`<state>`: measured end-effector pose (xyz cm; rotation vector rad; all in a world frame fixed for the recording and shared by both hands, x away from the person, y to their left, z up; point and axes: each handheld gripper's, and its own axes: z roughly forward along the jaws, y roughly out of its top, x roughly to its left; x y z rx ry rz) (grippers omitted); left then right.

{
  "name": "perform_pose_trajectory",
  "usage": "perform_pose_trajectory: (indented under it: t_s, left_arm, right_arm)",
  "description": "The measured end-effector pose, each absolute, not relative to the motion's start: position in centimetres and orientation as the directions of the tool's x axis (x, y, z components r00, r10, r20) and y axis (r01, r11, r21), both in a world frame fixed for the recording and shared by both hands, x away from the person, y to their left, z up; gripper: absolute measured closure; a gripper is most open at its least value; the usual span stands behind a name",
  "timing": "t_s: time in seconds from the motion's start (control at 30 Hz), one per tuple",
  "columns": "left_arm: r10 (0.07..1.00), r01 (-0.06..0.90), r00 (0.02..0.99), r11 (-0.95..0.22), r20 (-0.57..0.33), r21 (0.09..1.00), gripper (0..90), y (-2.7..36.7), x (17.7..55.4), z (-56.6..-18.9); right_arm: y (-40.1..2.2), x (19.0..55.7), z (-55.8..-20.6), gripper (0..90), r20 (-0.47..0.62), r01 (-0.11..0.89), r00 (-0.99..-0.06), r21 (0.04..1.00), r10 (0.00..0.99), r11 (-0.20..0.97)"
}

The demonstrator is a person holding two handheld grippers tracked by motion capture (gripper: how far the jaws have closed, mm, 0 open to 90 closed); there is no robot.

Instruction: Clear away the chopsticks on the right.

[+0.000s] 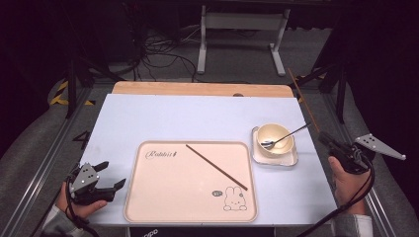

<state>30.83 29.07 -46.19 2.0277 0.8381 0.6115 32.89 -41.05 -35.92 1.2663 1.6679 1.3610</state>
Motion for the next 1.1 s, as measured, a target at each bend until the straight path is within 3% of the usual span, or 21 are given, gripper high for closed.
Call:
perform_pose_trajectory:
  t_s: [0.37, 0.7, 1.1]
  left_arm:
    - [0.750, 0.333, 0.651, -0.423, 0.119, 0.842, 17.3, 29.1, 30.8, -46.1]
    - [0.753, 0.335, 0.648, -0.422, 0.119, 0.842, 17.2, 29.1, 30.7, -46.1]
    - [0.750, 0.339, 0.651, -0.424, 0.117, 0.840, 17.2, 29.1, 30.9, -46.2]
  right_arm:
    - [-36.8, 31.2, -35.1, 85.1, 0.062, 0.268, -0.467, 0.961, 0.882, 0.074]
    - [-29.2, 29.5, -38.1, 85.1, 0.042, 0.338, -0.633, 0.913, 0.773, 0.227]
    - [-24.2, 29.3, -42.1, 85.0, 0.038, 0.415, -0.711, 0.829, 0.703, 0.375]
